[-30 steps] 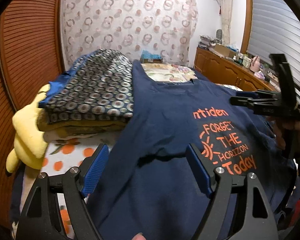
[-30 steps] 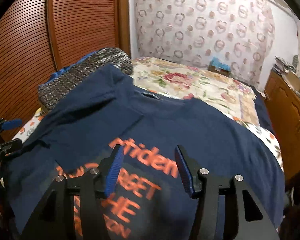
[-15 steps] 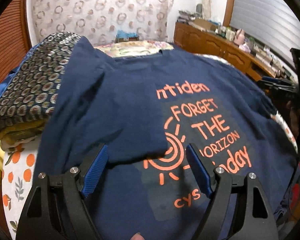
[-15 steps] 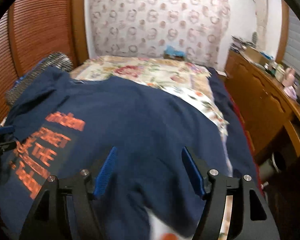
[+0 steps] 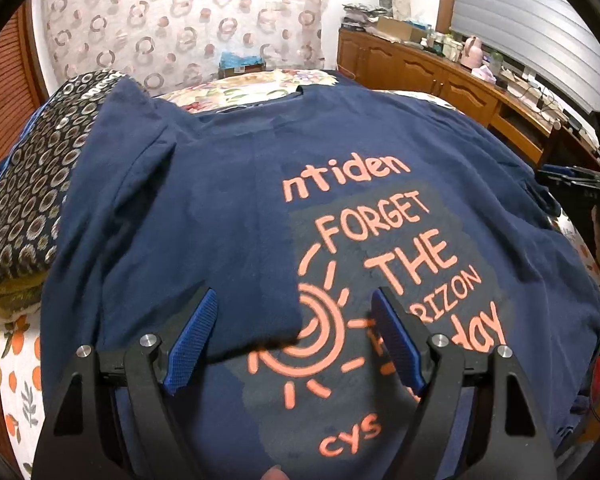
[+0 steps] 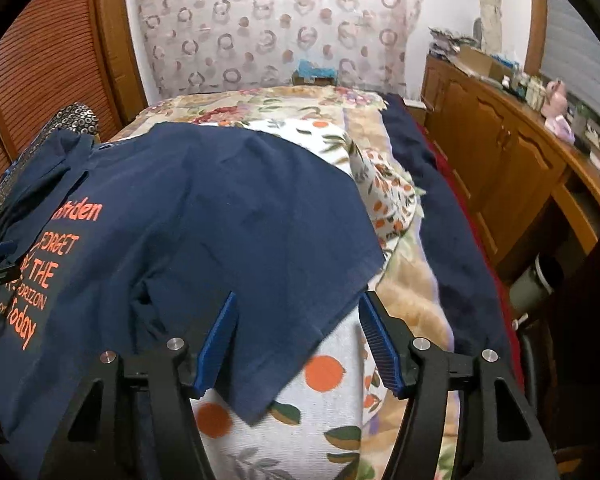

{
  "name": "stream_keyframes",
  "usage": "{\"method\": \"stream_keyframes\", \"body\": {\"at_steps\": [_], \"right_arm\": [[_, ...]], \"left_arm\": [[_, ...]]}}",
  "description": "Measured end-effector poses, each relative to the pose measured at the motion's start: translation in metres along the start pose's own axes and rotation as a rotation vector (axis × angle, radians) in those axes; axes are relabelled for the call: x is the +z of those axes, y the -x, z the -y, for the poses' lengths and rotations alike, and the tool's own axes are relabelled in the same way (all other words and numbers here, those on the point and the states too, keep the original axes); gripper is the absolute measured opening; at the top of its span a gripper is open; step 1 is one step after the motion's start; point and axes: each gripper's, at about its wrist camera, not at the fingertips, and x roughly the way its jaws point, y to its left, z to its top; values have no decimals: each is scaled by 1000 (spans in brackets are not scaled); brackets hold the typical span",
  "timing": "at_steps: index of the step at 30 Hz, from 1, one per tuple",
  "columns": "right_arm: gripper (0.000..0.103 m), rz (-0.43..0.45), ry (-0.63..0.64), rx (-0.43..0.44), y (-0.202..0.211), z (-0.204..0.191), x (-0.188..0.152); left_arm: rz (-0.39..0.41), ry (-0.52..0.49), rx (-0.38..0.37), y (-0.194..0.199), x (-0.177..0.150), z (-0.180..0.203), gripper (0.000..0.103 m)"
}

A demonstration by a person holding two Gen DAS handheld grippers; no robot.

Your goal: Fold small clothes

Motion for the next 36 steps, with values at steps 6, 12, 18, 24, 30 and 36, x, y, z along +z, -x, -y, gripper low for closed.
{"method": "stream_keyframes", "body": {"at_steps": [6, 12, 18, 24, 30, 36], "right_arm": [[57, -37, -42, 12, -10, 8, 6], [48, -40, -20, -9, -10, 3, 11], [36, -29, 18, -36, -8, -2, 10], [13, -12, 91, -63, -9, -14, 7], [5, 9, 110, -69, -2, -15, 6], [4, 106, 83, -31, 23, -16, 16]], "left_arm": [[-8, -15, 10, -11, 7, 9, 80], [-20, -24, 18, -17, 11, 10, 80], [-23, -24, 20, -19, 11, 11, 84], [-27, -17, 27, -23, 13, 10, 87], [-31, 3, 41, -24, 12, 6, 92], [-40, 23, 53, -27, 13, 3, 99]]}}
